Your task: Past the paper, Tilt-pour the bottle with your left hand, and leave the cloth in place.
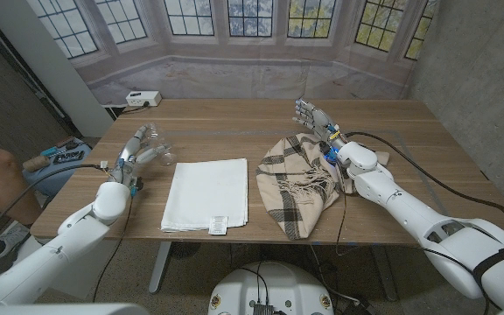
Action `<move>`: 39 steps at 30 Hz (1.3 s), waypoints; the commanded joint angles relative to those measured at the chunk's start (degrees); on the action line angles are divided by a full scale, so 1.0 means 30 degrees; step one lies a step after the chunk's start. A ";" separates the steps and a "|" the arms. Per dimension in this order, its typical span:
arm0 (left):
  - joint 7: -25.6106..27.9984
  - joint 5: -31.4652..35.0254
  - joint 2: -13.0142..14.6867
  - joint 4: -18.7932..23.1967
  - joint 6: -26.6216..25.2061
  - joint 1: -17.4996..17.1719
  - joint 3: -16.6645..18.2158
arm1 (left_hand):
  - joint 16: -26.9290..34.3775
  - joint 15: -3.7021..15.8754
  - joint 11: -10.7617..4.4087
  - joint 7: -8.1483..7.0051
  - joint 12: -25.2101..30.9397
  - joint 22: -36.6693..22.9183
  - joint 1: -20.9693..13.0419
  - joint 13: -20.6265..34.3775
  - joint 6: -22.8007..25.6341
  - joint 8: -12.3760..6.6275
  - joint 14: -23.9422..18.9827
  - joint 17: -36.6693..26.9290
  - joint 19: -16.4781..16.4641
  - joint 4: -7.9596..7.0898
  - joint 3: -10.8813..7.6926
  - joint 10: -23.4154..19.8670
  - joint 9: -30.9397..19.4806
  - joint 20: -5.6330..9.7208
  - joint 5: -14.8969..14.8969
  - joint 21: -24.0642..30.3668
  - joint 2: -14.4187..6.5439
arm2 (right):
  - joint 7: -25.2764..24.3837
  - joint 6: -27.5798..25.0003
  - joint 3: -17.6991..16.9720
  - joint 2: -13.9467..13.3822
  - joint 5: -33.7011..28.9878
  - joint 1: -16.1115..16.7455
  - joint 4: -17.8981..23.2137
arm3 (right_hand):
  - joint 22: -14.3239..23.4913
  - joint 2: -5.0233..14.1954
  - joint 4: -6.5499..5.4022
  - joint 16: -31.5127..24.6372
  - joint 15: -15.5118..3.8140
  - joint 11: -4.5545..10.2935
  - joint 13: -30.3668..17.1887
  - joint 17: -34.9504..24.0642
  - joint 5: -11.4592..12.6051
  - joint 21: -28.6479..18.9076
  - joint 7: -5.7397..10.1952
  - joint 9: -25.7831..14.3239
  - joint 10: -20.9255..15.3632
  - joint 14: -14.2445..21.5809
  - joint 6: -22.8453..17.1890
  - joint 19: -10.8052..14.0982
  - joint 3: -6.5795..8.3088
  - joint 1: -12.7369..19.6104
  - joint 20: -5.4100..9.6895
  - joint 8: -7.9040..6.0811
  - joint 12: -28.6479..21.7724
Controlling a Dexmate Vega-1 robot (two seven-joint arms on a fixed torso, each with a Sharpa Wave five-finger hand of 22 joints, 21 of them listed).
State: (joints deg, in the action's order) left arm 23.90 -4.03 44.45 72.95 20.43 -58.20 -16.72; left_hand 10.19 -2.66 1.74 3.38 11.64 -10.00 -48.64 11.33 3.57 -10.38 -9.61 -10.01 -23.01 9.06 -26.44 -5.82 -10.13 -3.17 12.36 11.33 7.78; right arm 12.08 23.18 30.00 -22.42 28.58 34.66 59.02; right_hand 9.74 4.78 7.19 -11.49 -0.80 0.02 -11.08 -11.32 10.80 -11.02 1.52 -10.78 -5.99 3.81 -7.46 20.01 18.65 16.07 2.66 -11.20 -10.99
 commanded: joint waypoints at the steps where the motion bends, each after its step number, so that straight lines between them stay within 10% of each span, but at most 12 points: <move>1: -0.0476 -0.0048 -0.0604 -0.1735 0.0806 0.1606 -0.1318 | 0.0116 0.0079 -0.0191 -0.0095 0.0127 -0.0067 -0.0229 0.0107 0.0081 -0.0149 -0.0076 -0.0027 -0.0051 0.0013 0.0137 -0.0099 -0.0058 0.0075 0.0075 0.0025 0.0007 | -0.0067 -0.0223 -0.0102 -0.0302 0.0124 0.0376 0.0573 | 0.0023 0.0138 0.0043 -0.0139 0.0053 -0.0060 -0.0077 -0.0063 -0.0033 -0.0021 -0.0140 -0.0106 -0.0057 -0.0050 -0.0060 0.0136 -0.0006 0.0181 -0.0050 -0.0035 -0.0112; 39: 0.0185 0.0138 -0.1362 -0.3219 0.2271 0.2687 -0.2474 | 0.1306 0.1989 -0.1540 -0.0549 0.1951 -0.0216 -0.2094 0.0585 0.5999 -0.1418 -0.5196 -0.0168 -0.2533 -0.0029 0.1529 -0.5458 -0.0218 0.1031 -0.0171 0.0758 -0.0996 | 0.0307 -0.0427 0.0033 -0.0235 0.0202 0.0235 0.0286 | 0.0023 0.0194 0.0088 -0.0150 0.0095 -0.0044 -0.0081 -0.0072 -0.0028 -0.0026 -0.0138 -0.0103 -0.0022 -0.0044 -0.0007 0.0175 -0.0102 0.0208 -0.0046 -0.0023 -0.0109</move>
State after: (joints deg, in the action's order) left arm 23.42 -4.11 41.00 64.08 25.94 -50.52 -23.59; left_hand 13.58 2.74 -2.69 2.03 16.87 -10.56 -54.01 12.94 20.34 -14.21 -23.69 -10.28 -29.95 8.84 -22.10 -20.57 -10.55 -0.18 12.17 13.09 4.84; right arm 12.44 21.89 29.81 -23.47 29.19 35.89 60.70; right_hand 9.73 5.08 7.35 -11.49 -0.80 0.02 -11.08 -11.31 10.80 -11.02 1.53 -10.78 -6.00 3.81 -7.46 20.01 18.49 16.37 2.65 -11.20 -10.99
